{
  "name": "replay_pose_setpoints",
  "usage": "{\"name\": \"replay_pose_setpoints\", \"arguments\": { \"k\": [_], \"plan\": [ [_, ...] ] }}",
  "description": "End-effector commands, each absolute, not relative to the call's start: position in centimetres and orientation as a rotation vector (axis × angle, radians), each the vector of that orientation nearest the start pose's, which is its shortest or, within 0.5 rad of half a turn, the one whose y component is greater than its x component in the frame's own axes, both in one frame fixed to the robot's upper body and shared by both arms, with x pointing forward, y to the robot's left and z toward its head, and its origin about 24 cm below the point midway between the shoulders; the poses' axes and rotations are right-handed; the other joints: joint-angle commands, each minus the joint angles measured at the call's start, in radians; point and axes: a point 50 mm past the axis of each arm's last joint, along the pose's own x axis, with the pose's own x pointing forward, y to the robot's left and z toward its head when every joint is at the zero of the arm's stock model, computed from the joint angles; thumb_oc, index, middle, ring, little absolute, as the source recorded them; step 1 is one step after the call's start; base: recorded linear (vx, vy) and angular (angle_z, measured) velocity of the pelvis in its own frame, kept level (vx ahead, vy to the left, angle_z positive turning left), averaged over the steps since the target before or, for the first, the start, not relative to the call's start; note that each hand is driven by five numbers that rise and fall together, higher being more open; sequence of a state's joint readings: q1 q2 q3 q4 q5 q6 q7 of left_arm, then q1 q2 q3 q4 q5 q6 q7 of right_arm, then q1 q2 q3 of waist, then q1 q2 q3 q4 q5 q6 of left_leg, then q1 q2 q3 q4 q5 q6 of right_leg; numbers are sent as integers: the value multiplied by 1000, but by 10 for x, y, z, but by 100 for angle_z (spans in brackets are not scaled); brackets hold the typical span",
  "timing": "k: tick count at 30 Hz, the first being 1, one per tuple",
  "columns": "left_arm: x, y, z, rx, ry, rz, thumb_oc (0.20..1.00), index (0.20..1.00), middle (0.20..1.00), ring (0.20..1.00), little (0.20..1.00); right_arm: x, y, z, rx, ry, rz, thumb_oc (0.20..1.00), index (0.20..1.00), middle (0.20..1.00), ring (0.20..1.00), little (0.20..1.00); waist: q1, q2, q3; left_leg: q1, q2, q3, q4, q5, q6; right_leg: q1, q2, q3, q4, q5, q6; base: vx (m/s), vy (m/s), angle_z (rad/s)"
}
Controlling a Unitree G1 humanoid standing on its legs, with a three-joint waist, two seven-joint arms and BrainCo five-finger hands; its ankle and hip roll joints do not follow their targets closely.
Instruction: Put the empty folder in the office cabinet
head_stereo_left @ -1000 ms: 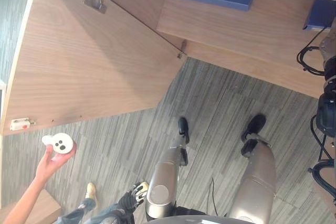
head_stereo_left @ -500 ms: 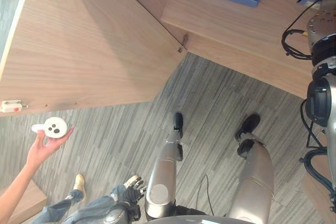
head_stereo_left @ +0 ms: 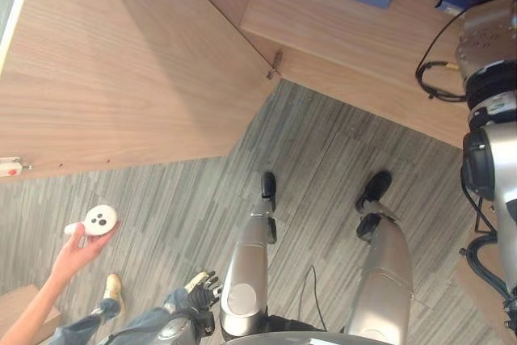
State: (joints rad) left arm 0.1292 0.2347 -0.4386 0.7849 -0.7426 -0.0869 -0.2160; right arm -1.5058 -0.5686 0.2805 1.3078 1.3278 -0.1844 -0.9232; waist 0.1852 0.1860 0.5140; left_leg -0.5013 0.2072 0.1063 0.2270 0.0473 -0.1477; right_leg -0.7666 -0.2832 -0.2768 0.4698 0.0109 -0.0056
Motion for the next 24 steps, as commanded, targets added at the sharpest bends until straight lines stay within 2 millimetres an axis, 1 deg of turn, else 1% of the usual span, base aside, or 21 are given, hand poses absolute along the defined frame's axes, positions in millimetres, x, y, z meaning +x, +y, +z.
{"name": "replay_pose_setpoints", "arguments": {
  "k": [1, 3, 4, 5, 6, 7, 8, 9, 10, 11, 12, 14, 16, 17, 18, 19, 20, 21, 22, 23, 24],
  "plan": [
    [152, 163, -128, -364, 823, -122, 1000, 1000, 1000, 1000, 1000, 396, -269, 277, 668, -17, -1070, 1000, 1000, 1000, 1000, 1000, 3, -4, 6, -53, 110, -63, 104, -41, -11, 33, -70, 100, 25, -119, 80, -33, -13, -3],
    [154, 161, -128, -367, 815, -119, 1000, 1000, 1000, 1000, 1000, 397, -268, 263, 565, 41, -1093, 1000, 1000, 1000, 1000, 1000, 0, -8, 6, -53, 111, -58, 104, -46, -8, 41, -65, 96, 10, -114, 79, -41, 4, -3],
    [156, 160, -127, -359, 812, -129, 1000, 1000, 1000, 1000, 1000, 396, -268, 257, 476, 61, -1119, 1000, 1000, 1000, 1000, 1000, -1, -11, 6, -53, 111, -57, 103, -46, -7, 45, -63, 93, -1, -109, 81, -37, 4, -3],
    [156, 160, -127, -359, 812, -129, 1000, 1000, 1000, 1000, 1000, 396, -268, 257, 476, 61, -1119, 1000, 1000, 1000, 1000, 1000, -1, -11, 6, -53, 111, -57, 103, -46, -7, 45, -63, 93, -1, -109, 81, -36, 7, -4],
    [157, 159, -127, -357, 809, -131, 1000, 1000, 1000, 1000, 1000, 396, -268, 253, 384, 73, -1131, 1000, 1000, 1000, 1000, 1000, -2, -13, 6, -52, 111, -58, 102, -46, -7, 49, -60, 90, -9, -104, 82, -50, 19, -6],
    [160, 158, -126, -356, 798, -132, 1000, 1000, 1000, 1000, 1000, 396, -267, 245, 239, 99, -1149, 1000, 1000, 1000, 1000, 1000, -5, -17, 6, -50, 111, -54, 98, -43, -7, 56, -56, 87, -28, -94, 83, -92, 40, -9],
    [164, 155, -125, -354, 783, -128, 1000, 1000, 1000, 1000, 1000, 394, -268, 234, 87, 121, -1194, 1000, 1000, 1000, 1000, 1000, -10, -23, 6, -41, 111, -48, 89, -44, -5, 71, -52, 80, -54, -83, 87, -76, 35, -7],
    [164, 155, -125, -354, 783, -128, 1000, 1000, 1000, 1000, 1000, 394, -268, 234, 87, 121, -1194, 1000, 1000, 1000, 1000, 1000, -10, -23, 6, -41, 111, -48, 89, -44, -5, 71, -52, 80, -54, -83, 87, -47, 24, -10],
    [165, 155, -125, -357, 780, -125, 1000, 1000, 1000, 1000, 1000, 394, -268, 232, 48, 121, -1198, 1000, 1000, 1000, 1000, 1000, -12, -25, 6, -39, 111, -46, 89, -44, -5, 74, -51, 80, -60, -79, 89, -48, 36, -7],
    [171, 153, -123, -359, 768, -113, 1000, 1000, 1000, 1000, 1000, 392, -268, 222, -72, 119, -1219, 1000, 1000, 1000, 1000, 1000, -21, -36, 6, -32, 113, -39, 85, -49, -3, 85, -47, 77, -84, -66, 96, -66, 51, -5],
    [172, 152, -122, -362, 764, -109, 1000, 1000, 1000, 1000, 1000, 392, -268, 219, -105, 113, -1215, 1000, 1000, 1000, 1000, 1000, -26, -40, 6, -27, 113, -37, 83, -52, -3, 92, -45, 76, -95, -62, 98, -90, 79, -3],
    [176, 150, -121, -367, 757, -97, 1000, 1000, 1000, 1000, 1000, 393, -269, 214, -199, 81, -1163, 1000, 1000, 1000, 1000, 1000, -36, -52, 6, -10, 114, -30, 75, -59, -2, 109, -41, 72, -116, -53, 102, -67, 68, -11],
    [181, 150, -119, -361, 736, -94, 1000, 1000, 1000, 1000, 1000, 398, -262, 207, -356, 17, -1046, 1000, 1000, 1000, 1000, 1000, -50, -66, 6, 15, 112, -21, 62, -62, -3, 134, -33, 69, -146, -38, 107, -105, 94, -7],
    [184, 149, -118, -361, 723, -86, 1000, 1000, 1000, 1000, 1000, 399, -258, 199, -420, -11, -985, 1000, 1000, 1000, 1000, 1000, -58, -74, 6, 32, 112, -14, 56, -63, -2, 148, -30, 68, -161, -29, 110, -102, 90, -10],
    [186, 150, -117, -363, 715, -81, 1000, 1000, 1000, 1000, 1000, 399, -256, 194, -440, -18, -962, 1000, 1000, 1000, 1000, 1000, -63, -78, 6, 42, 111, -10, 54, -64, -1, 157, -28, 68, -169, -24, 111, -57, 52, -8],
    [186, 150, -117, -363, 715, -81, 1000, 1000, 1000, 1000, 1000, 399, -256, 194, -440, -18, -962, 1000, 1000, 1000, 1000, 1000, -63, -78, 6, 42, 111, -10, 54, -64, -1, 157, -28, 68, -169, -24, 111, -54, 59, -18],
    [190, 149, -115, -363, 702, -72, 1000, 1000, 1000, 1000, 1000, 398, -252, 179, -469, -31, -909, 1000, 1000, 1000, 1000, 1000, -74, -87, 6, 66, 111, 0, 50, -69, 2, 177, -24, 68, -186, -16, 115, -39, 43, -12],
    [190, 149, -115, -363, 702, -72, 1000, 1000, 1000, 1000, 1000, 398, -252, 179, -469, -31, -909, 1000, 1000, 1000, 1000, 1000, -74, -87, 6, 66, 111, 0, 50, -69, 2, 177, -24, 68, -186, -16, 115, -80, 92, -14],
    [196, 148, -113, -363, 687, -62, 1000, 1000, 1000, 1000, 1000, 394, -250, 157, -496, -18, -853, 1000, 1000, 1000, 1000, 1000, -91, -98, 6, 96, 107, 11, 48, -81, 7, 201, -21, 72, -205, -6, 120, -102, 111, -1],
    [203, 148, -110, -358, 671, -44, 1000, 1000, 1000, 1000, 1000, 389, -243, 134, -545, -32, -750, 1000, 1000, 1000, 1000, 1000, -111, -112, 6, 134, 103, 27, 49, -97, 15, 233, -18, 79, -230, 8, 126, -131, 135, -4],
    [208, 149, -107, -358, 658, -33, 1000, 1000, 1000, 1000, 1000, 386, -239, 120, -575, -14, -671, 1000, 1000, 1000, 1000, 1000, -125, -123, 6, 156, 99, 35, 52, -115, 21, 253, -17, 84, -244, 16, 130, -131, 111, -6]
  ]
}}
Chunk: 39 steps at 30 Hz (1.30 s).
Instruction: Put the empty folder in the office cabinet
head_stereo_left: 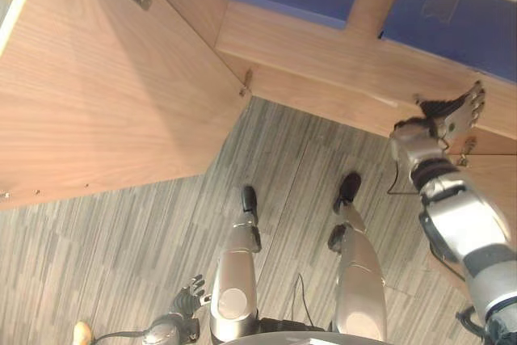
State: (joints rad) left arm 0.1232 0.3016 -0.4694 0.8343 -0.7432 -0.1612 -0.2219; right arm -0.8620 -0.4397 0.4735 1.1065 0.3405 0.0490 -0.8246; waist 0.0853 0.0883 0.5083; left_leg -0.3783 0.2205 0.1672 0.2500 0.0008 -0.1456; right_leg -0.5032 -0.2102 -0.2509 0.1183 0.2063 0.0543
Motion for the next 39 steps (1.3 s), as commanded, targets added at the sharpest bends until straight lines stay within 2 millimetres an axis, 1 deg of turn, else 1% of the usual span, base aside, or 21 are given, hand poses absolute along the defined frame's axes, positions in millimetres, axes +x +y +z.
{"name": "replay_pose_setpoints", "arguments": {
  "k": [1, 4, 5, 9, 12, 13, 16, 18, 19, 20, 23, 24, 26, 27, 28, 29, 31, 32, 33, 36, 39],
  "plan": [
    [214, 151, -105, -351, 646, -21, 1000, 1000, 1000, 1000, 1000, 381, -233, 104, -542, -4, -597, 1000, 1000, 1000, 1000, 1000, -41, -37, 12, 61, 84, -13, 28, -82, 25, 7, -87, 63, 96, -169, 77, -84, 56, -13],
    [221, 153, -102, -336, 639, -10, 1000, 1000, 1000, 1000, 1000, 371, -228, 81, -486, 26, -494, 1000, 1000, 1000, 1000, 1000, -67, -60, 12, 110, 79, 1, 23, -108, 32, 51, -82, 71, 63, -156, 85, -55, 35, -31],
    [221, 153, -102, -336, 639, -10, 1000, 1000, 1000, 1000, 1000, 371, -228, 81, -486, 26, -494, 1000, 1000, 1000, 1000, 1000, -67, -60, 12, 110, 79, 1, 23, -108, 32, 51, -82, 71, 63, -156, 85, -58, 35, -26],
    [232, 154, -97, -258, 627, -33, 1000, 1000, 1000, 1000, 1000, 336, -228, 33, -461, 76, -382, 1000, 1000, 1000, 1000, 1000, -132, -97, 11, 255, 65, 59, -32, -144, 42, 160, -72, 79, -31, -111, 102, -128, 90, -11],
    [233, 155, -97, -245, 630, -36, 1000, 1000, 1000, 1000, 1000, 324, -228, 21, -452, 93, -359, 1000, 1000, 1000, 1000, 1000, -151, -106, 3, 299, 59, 78, -49, -155, 45, 192, -71, 82, -60, -97, 107, -71, 90, -24],
    [232, 155, -97, -241, 626, -43, 1000, 1000, 1000, 1000, 1000, 309, -233, 8, -434, 112, -346, 1000, 1000, 1000, 1000, 1000, -173, -114, -20, 342, 49, 102, -69, -167, 49, 222, -70, 85, -96, -79, 114, -98, 160, -38],
    [231, 155, -96, -251, 611, -30, 1000, 1000, 1000, 1000, 1000, 286, -238, -8, -427, 136, -365, 1000, 1000, 1000, 1000, 1000, -199, -124, -46, 390, 29, 125, -76, -193, 61, 256, -70, 95, -134, -60, 125, -95, 148, -26],
    [231, 155, -96, -251, 611, -30, 1000, 1000, 1000, 1000, 1000, 286, -238, -8, -427, 136, -365, 1000, 1000, 1000, 1000, 1000, -199, -124, -46, 390, 29, 125, -76, -193, 61, 256, -70, 95, -134, -60, 125, -34, 55, -16],
    [230, 155, -96, -253, 606, -24, 1000, 1000, 1000, 1000, 1000, 279, -240, -12, -421, 152, -364, 1000, 1000, 1000, 1000, 1000, -207, -128, -56, 403, 24, 131, -75, -203, 65, 268, -69, 101, -143, -56, 127, -156, 198, -28],
    [230, 156, -94, -267, 592, -15, 1000, 1000, 1000, 1000, 1000, 263, -244, -20, -395, 164, -405, 1000, 1000, 1000, 1000, 1000, -228, -134, -77, 428, 7, 145, -61, -229, 77, 285, -70, 110, -163, -43, 134, -156, 198, -28],
    [230, 156, -94, -272, 591, -9, 1000, 1000, 1000, 1000, 1000, 257, -247, -22, -397, 155, -430, 1000, 1000, 1000, 1000, 1000, -235, -136, -85, 437, 0, 153, -52, -241, 84, 289, -71, 112, -169, -40, 138, -96, 113, -23],
    [229, 157, -94, -266, 596, 2, 1000, 1000, 1000, 1000, 1000, 248, -252, -24, -358, 149, -510, 1000, 1000, 1000, 1000, 1000, -245, -141, -96, 449, -6, 168, -39, -258, 95, 296, -75, 114, -174, -35, 145, -67, 52, -33],
    [229, 157, -94, -266, 596, 2, 1000, 1000, 1000, 1000, 1000, 248, -252, -24, -358, 149, -510, 1000, 1000, 1000, 1000, 1000, -245, -141, -96, 449, -6, 168, -39, -258, 95, 296, -75, 114, -174, -35, 145, -84, 35, -21],
    [221, 162, -99, -251, 598, 7, 1000, 1000, 1000, 1000, 1000, 234, -261, -28, -270, 151, -678, 1000, 1000, 1000, 1000, 1000, -252, -145, -105, 458, -12, 183, -26, -278, 106, 299, -75, 113, -179, -36, 151, -100, 17, -9],
    [221, 162, -99, -251, 598, 7, 1000, 1000, 1000, 1000, 1000, 234, -261, -28, -270, 151, -678, 1000, 1000, 1000, 1000, 1000, -252, -145, -105, 458, -12, 183, -26, -278, 106, 299, -75, 113, -179, -36, 151, -197, 56, -20],
    [203, 169, -108, -245, 597, -15, 1000, 1000, 1000, 1000, 1000, 223, -272, -30, -246, 131, -797, 1000, 1000, 1000, 1000, 1000, -253, -136, -107, 462, -16, 187, -25, -284, 110, 302, -76, 101, -187, -37, 155, -97, 39, -12],
    [203, 169, -108, -245, 597, -15, 1000, 1000, 1000, 1000, 1000, 223, -272, -30, -246, 131, -797, 1000, 1000, 1000, 1000, 1000, -253, -136, -107, 462, -16, 187, -25, -284, 110, 302, -76, 101, -187, -37, 155, -97, 95, -10],
    [181, 171, -115, -246, 594, -56, 1000, 1000, 1000, 1000, 1000, 209, -281, -26, -286, 63, -1044, 1000, 1000, 1000, 1000, 1000, -253, -104, -106, 480, -32, 188, -40, -285, 115, 310, -80, 94, -199, -40, 162, -169, 375, -11],
    [174, 170, -111, -264, 578, -90, 1000, 1000, 1000, 1000, 1000, 198, -284, -31, -242, 97, -1199, 1000, 1000, 1000, 1000, 1000, -257, -68, -113, 500, -55, 196, -56, -283, 122, 311, -85, 92, -206, -47, 166, -180, 431, -14],
    [174, 174, -107, -262, 568, -103, 1000, 1000, 1000, 1000, 1000, 181, -284, -42, -192, 168, -1376, 1000, 1000, 1000, 1000, 1000, -255, -48, -132, 517, -75, 206, -57, -291, 134, 312, -95, 87, -206, -43, 170, -49, 192, -25],
    [168, 179, -111, -247, 589, -120, 1000, 1000, 1000, 1000, 1000, 164, -287, -53, -133, 226, -1565, 1000, 1000, 1000, 1000, 1000, -244, -45, -157, 529, -82, 217, -56, -296, 144, 316, -98, 66, -206, -42, 175, 7, 9, -20]
  ]
}}
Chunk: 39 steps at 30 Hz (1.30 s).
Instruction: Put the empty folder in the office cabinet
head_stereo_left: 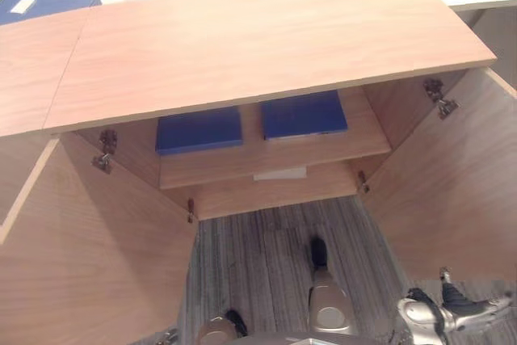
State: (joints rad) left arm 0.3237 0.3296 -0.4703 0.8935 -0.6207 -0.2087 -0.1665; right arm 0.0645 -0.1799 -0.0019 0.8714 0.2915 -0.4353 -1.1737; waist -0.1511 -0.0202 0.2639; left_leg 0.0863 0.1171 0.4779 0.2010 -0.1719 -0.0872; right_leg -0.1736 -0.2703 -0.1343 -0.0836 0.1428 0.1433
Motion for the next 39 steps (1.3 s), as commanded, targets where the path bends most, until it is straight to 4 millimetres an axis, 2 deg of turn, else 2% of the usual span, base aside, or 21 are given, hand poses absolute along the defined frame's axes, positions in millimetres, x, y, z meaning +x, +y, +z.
{"name": "replay_pose_setpoints", "arguments": {
  "k": [1, 4, 6, 7, 10, 11, 12, 13, 14, 17, 19, 22, 24, 29, 31, 33, 36, 38, 39],
  "plan": [
    [168, 179, -111, -247, 589, -120, 1000, 1000, 1000, 1000, 1000, 164, -287, -53, -133, 226, -1565, 1000, 1000, 1000, 1000, 1000, -8, 63, 88, 64, 22, -94, -7, -123, 86, -14, -38, -50, -4, 22, 86, 33, -37, 0],
    [151, 179, -122, -220, 642, -138, 1000, 1000, 1000, 1000, 1000, 149, -297, -56, -37, 255, -1832, 1000, 1000, 1000, 1000, 1000, 9, 61, 54, 86, 23, -92, -13, -124, 92, -6, -29, -72, -4, 17, 85, 81, -64, -6],
    [151, 179, -122, -220, 642, -138, 1000, 1000, 1000, 1000, 1000, 149, -297, -56, -37, 255, -1832, 1000, 1000, 1000, 1000, 1000, 9, 61, 54, 86, 23, -92, -13, -124, 92, -6, -29, -72, -4, 17, 85, 40, -22, -1],
    [148, 180, -125, -219, 654, -140, 1000, 1000, 1000, 1000, 1000, 146, -302, -54, -7, 241, -1911, 1000, 1000, 1000, 1000, 1000, 14, 61, 45, 92, 24, -93, -15, -125, 93, -3, -29, -76, -4, 17, 85, 40, -20, 2],
    [148, 180, -125, -219, 654, -140, 1000, 1000, 1000, 1000, 1000, 146, -302, -54, -7, 241, -1911, 1000, 1000, 1000, 1000, 1000, 14, 61, 45, 92, 24, -93, -15, -125, 93, -3, -29, -76, -4, 17, 85, 58, -33, 1],
    [139, 183, -129, -216, 688, -147, 1000, 1000, 1000, 1000, 1000, 140, -318, -48, 33, 199, -2061, 1000, 1000, 1000, 1000, 1000, 28, 62, 19, 109, 25, -100, -23, -125, 94, 7, -25, -85, -4, 10, 85, 135, -77, -1],
    [139, 183, -129, -216, 688, -147, 1000, 1000, 1000, 1000, 1000, 140, -318, -48, 33, 199, -2061, 1000, 1000, 1000, 1000, 1000, 28, 62, 19, 109, 25, -100, -23, -125, 94, 7, -25, -85, -4, 10, 85, 324, -172, 10],
    [129, 188, -134, -187, 736, -183, 1000, 1000, 1000, 1000, 1000, 134, -344, -37, 19, 156, -2140, 1000, 1000, 1000, 1000, 1000, 49, 64, -9, 125, 28, -113, -33, -121, 91, 24, -29, -95, -4, 7, 88, 286, -156, 16],
    [125, 193, -136, -177, 758, -189, 1000, 1000, 1000, 1000, 1000, 134, -360, -29, 21, 125, -2105, 1000, 1000, 1000, 1000, 1000, 58, 63, -19, 131, 30, -116, -37, -117, 86, 30, -35, -104, -4, 9, 92, 317, -176, 31],
    [122, 203, -135, -158, 783, -205, 1000, 1000, 1000, 1000, 1000, 136, -380, -13, 74, 60, -2134, 1000, 1000, 1000, 1000, 1000, 67, 65, -28, 131, 32, -120, -41, -114, 80, 32, -43, -112, -4, 9, 95, 101, -67, 28],
    [121, 207, -135, -156, 785, -207, 1000, 1000, 1000, 1000, 1000, 134, -386, -8, 106, 40, -2174, 1000, 1000, 1000, 1000, 1000, 69, 66, -30, 130, 32, -122, -42, -114, 79, 30, -46, -113, -4, 9, 96, 50, -33, -4],
    [120, 220, -134, -156, 806, -209, 1000, 1000, 1000, 1000, 1000, 105, -414, 7, 217, -69, -2393, 1000, 1000, 1000, 1000, 1000, 73, 74, -42, 121, 31, -130, -41, -112, 74, 28, -56, -115, -4, 14, 105, 90, -46, -3],
    [119, 221, -134, -152, 813, -215, 1000, 1000, 1000, 1000, 1000, 102, -420, 13, 218, -89, -2430, 1000, 1000, 1000, 1000, 1000, 77, 76, -43, 120, 31, -133, -38, -112, 72, 29, -58, -114, -4, 14, 106, 78, -41, 9],
    [112, 226, -136, -139, 843, -224, 1000, 1000, 1000, 1000, 1000, 98, -434, 29, 283, -167, -2478, 1000, 1000, 1000, 1000, 1000, 81, 84, -43, 118, 30, -138, -36, -115, 66, 21, -71, -112, -4, 26, 109, 46, -54, 1],
    [112, 226, -136, -139, 843, -224, 1000, 1000, 1000, 1000, 1000, 98, -434, 29, 283, -167, -2478, 1000, 1000, 1000, 1000, 1000, 81, 84, -43, 118, 30, -138, -36, -115, 66, 21, -71, -112, -4, 26, 109, 0, 0, 0],
    [114, 228, -135, -150, 849, -235, 1000, 1000, 1000, 1000, 1000, 92, -445, 40, 264, -196, -2484, 1000, 1000, 1000, 1000, 1000, 72, 100, -37, 101, 26, -137, -36, -111, 61, 8, -81, -104, -4, 29, 111, 0, 0, 0],
    [113, 229, -135, -141, 868, -240, 1000, 1000, 1000, 1000, 1000, 90, -455, 48, 197, -195, -2367, 1000, 1000, 1000, 1000, 1000, 57, 115, -17, 88, 21, -132, -18, -113, 58, -3, -97, -92, -2, 38, 111, 1, -12, -1],
    [114, 234, -133, -128, 877, -247, 1000, 1000, 1000, 1000, 1000, 93, -464, 55, 218, -219, -2235, 1000, 1000, 1000, 1000, 1000, 41, 127, 6, 76, 16, -128, -9, -117, 58, -20, -112, -80, 0, 48, 111, -34, -38, -2],
    [114, 234, -133, -128, 877, -247, 1000, 1000, 1000, 1000, 1000, 93, -464, 55, 218, -219, -2235, 1000, 1000, 1000, 1000, 1000, 41, 127, 6, 76, 16, -128, -9, -117, 58, -20, -112, -80, 0, 48, 111, -43, -23, -3]
  ]
}}
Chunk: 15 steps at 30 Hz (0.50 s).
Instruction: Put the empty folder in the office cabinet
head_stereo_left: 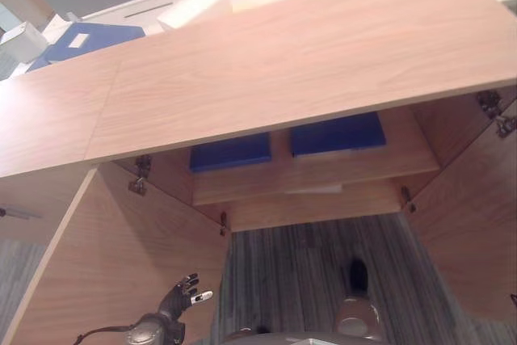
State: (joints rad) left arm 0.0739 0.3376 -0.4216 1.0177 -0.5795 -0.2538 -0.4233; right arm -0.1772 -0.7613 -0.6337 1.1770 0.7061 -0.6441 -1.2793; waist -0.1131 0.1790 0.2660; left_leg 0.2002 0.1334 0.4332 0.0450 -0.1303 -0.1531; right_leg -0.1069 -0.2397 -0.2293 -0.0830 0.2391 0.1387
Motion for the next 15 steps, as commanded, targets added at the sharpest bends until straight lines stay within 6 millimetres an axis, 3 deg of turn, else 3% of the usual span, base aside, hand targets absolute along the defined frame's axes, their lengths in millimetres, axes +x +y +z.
{"name": "replay_pose_setpoints", "arguments": {
  "k": [1, 7, 8, 10, 12, 15],
  "plan": [
    [115, 234, -133, -128, 874, -246, 1000, 1000, 1000, 1000, 1000, 92, -466, 57, 225, -227, -2226, 1000, 1000, 1000, 1000, 1000, 1, -71, 6, -41, -1, -83, 149, -159, 124, -90, -145, 17, 0, -47, 116, -62, -3, -9],
    [128, 245, -123, -132, 831, -267, 1000, 1000, 1000, 1000, 1000, 72, -502, 107, 185, -413, -2047, 1000, 1000, 1000, 1000, 1000, -49, -25, 74, -108, -22, -81, 169, -157, 118, -147, -168, 67, 3, -49, 118, -130, 45, -10],
    [128, 245, -123, -132, 831, -267, 1000, 1000, 1000, 1000, 1000, 72, -502, 107, 185, -413, -2047, 1000, 1000, 1000, 1000, 1000, -49, -25, 74, -108, -22, -81, 169, -157, 118, -147, -168, 67, 3, -49, 118, -74, 33, -8],
    [131, 251, -119, -130, 810, -275, 1000, 1000, 1000, 1000, 1000, 66, -518, 133, 140, -467, -1890, 1000, 1000, 1000, 1000, 1000, -67, -12, 101, -138, -28, -73, 189, -160, 116, -166, -167, 88, 4, -52, 116, -116, 46, -12],
    [131, 252, -118, -129, 806, -276, 1000, 1000, 1000, 1000, 1000, 67, -520, 136, 132, -471, -1834, 1000, 1000, 1000, 1000, 1000, -70, -11, 106, -142, -29, -71, 192, -162, 116, -169, -166, 92, 4, -53, 116, -66, 25, -12],
    [132, 255, -115, -124, 785, -274, 1000, 1000, 1000, 1000, 1000, 82, -525, 150, 101, -464, -1609, 1000, 1000, 1000, 1000, 1000, -78, -13, 119, -148, -33, -64, 196, -168, 118, -179, -164, 104, 4, -53, 112, -61, 29, -18]
  ]
}}
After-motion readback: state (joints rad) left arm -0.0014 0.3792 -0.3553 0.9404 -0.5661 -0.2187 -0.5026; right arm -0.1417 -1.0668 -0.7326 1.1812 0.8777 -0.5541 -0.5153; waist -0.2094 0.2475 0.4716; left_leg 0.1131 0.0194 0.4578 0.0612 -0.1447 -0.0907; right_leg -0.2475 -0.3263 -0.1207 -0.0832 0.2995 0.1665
